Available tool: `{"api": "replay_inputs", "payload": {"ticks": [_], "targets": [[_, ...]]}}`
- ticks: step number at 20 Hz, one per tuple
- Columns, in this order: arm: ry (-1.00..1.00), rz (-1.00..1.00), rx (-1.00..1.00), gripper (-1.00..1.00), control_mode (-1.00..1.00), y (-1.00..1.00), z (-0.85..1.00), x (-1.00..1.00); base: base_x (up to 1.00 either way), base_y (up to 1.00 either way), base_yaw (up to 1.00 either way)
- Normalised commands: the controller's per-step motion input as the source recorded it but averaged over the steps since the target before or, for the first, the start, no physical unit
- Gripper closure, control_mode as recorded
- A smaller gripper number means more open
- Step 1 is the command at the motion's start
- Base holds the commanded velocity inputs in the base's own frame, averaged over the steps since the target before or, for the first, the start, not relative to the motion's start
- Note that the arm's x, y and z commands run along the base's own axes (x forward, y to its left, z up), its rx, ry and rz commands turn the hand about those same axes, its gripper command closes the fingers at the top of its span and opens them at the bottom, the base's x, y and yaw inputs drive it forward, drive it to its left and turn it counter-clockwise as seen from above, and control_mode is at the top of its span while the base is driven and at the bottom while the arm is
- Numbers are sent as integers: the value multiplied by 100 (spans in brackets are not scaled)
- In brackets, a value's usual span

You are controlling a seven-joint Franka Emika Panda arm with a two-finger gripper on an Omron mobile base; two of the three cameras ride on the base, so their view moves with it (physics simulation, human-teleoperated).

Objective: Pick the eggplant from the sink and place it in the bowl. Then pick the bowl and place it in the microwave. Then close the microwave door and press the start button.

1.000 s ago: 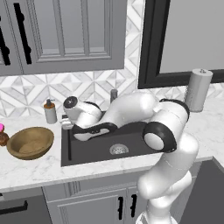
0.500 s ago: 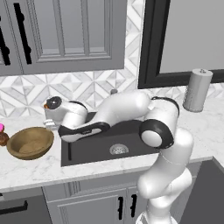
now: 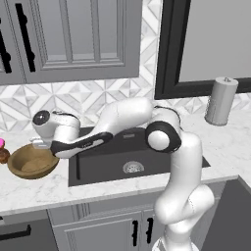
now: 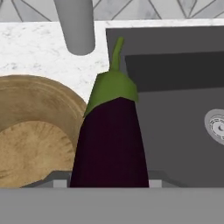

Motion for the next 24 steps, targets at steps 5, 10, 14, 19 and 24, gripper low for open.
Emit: {"api": "replay_inputs", "payload": {"ticks": [5, 10, 14, 19, 24], "targets": [[2, 0, -4, 100, -100, 50, -19, 7, 0, 0, 0], [1, 0, -3, 100, -100, 30, -22, 15, 0, 0, 0], [12, 0, -2, 100, -100, 58, -13, 61, 0, 0, 0], [3, 0, -2, 100, -100, 35, -33, 29, 0, 0, 0], [0, 0, -1, 100, -100, 9, -41, 2, 0, 0, 0]]}}
